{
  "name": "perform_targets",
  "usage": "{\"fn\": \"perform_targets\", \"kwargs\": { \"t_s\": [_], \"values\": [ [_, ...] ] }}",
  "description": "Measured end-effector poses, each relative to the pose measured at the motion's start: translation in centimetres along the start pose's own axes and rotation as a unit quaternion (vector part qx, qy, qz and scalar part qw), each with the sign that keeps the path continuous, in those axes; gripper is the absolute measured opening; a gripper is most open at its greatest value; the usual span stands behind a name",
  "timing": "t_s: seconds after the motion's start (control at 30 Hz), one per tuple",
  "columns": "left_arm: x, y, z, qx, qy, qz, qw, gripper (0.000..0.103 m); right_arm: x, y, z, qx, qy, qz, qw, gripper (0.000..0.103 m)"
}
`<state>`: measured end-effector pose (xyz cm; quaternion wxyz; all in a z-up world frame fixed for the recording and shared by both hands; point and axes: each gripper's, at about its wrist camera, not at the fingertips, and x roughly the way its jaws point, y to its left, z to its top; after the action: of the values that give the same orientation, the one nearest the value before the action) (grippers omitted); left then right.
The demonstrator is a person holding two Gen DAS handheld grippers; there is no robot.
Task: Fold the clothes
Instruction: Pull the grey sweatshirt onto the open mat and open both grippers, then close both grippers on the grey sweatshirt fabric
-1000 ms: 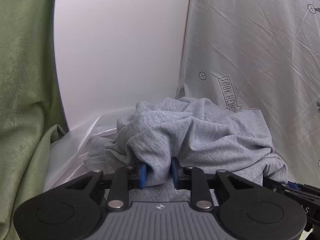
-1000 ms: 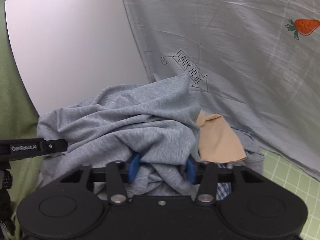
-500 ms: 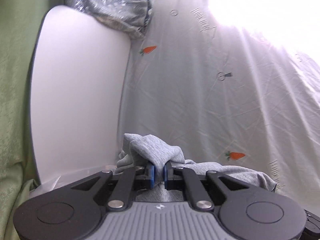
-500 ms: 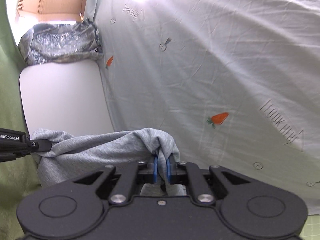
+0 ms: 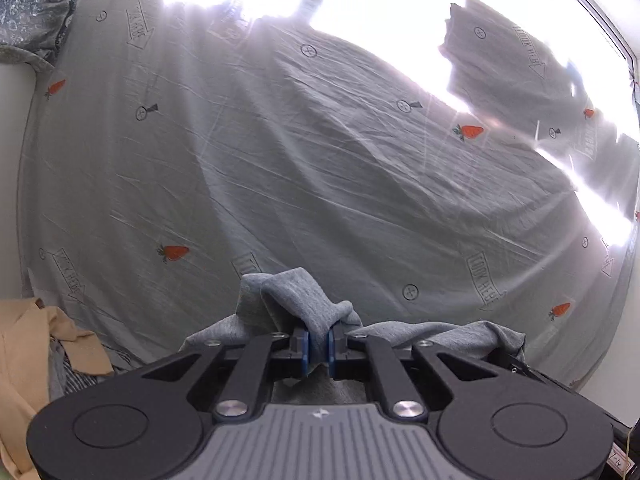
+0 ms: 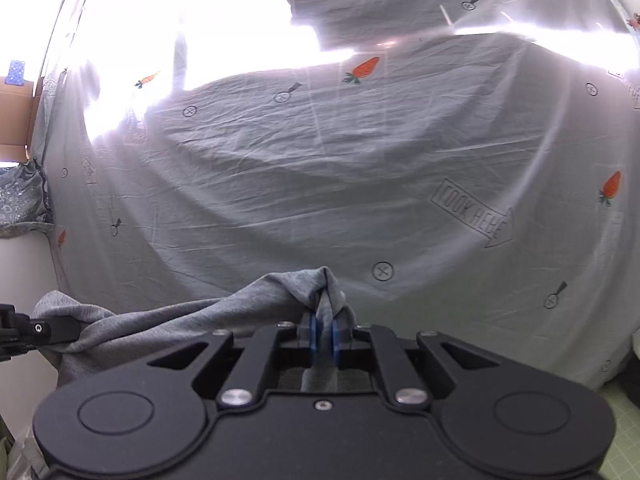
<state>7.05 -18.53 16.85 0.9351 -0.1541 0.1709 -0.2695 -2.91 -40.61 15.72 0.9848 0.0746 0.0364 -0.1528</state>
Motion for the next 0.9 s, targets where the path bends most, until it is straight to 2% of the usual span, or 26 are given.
{"fn": "perform_targets", "kwargs": {
  "t_s": [0.1, 0.17, 0.2, 0.23, 0.3, 0.37, 0.43, 0.5, 0.6, 0.77, 0.9],
  "values": [
    [1.8, -3.9, -4.6, 0.006, 0.052, -0.022, 0.9984, 0.01, -2.7, -5.9, -1.4, 0.008, 0.024, -0.038, 0.999, 0.008],
    [3.4, -5.6, -8.2, 0.021, 0.101, -0.012, 0.9946, 0.011, -3.8, -9.2, -3.4, 0.006, 0.068, -0.054, 0.996, 0.008],
    [4.4, -6.1, -10.4, 0.03, 0.135, -0.001, 0.9903, 0.017, -4.0, -10.3, -5.1, -0.002, 0.108, -0.063, 0.992, 0.011],
    [5.1, -6.4, -13.0, 0.04, 0.174, 0.017, 0.9839, 0.017, -4.1, -11.4, -6.7, -0.01, 0.148, -0.071, 0.986, 0.015],
    [5.7, -6.1, -17.3, 0.048, 0.24, 0.048, 0.9685, 0.019, -4.7, -13.4, -10.8, -0.015, 0.23, -0.086, 0.969, 0.036],
    [5.2, -5.2, -20.5, 0.038, 0.285, 0.069, 0.9552, 0.03, -5.8, -15.1, -14.7, -0.004, 0.291, -0.099, 0.952, 0.04],
    [4.5, -4.1, -22.6, 0.016, 0.313, 0.089, 0.9454, 0.039, -7.3, -16.7, -17.2, 0.024, 0.326, -0.105, 0.939, 0.043],
    [4.1, -3.0, -23.4, -0.005, 0.324, 0.107, 0.94, 0.041, -8.4, -18.0, -18.1, 0.053, 0.33, -0.112, 0.936, 0.052],
    [4.4, -1.9, -23.1, -0.024, 0.321, 0.126, 0.9385, 0.048, -8.8, -19.5, -18.1, 0.079, 0.32, -0.129, 0.935, 0.061],
    [5.6, -0.7, -22.7, -0.035, 0.323, 0.149, 0.934, 0.058, -6.7, -21.1, -17.9, 0.11, 0.313, -0.143, 0.932, 0.07],
    [8.1, 1.1, -22.9, -0.052, 0.342, 0.166, 0.9235, 0.061, -4.0, -22.1, -18.2, 0.128, 0.319, -0.151, 0.927, 0.075]
  ]
}}
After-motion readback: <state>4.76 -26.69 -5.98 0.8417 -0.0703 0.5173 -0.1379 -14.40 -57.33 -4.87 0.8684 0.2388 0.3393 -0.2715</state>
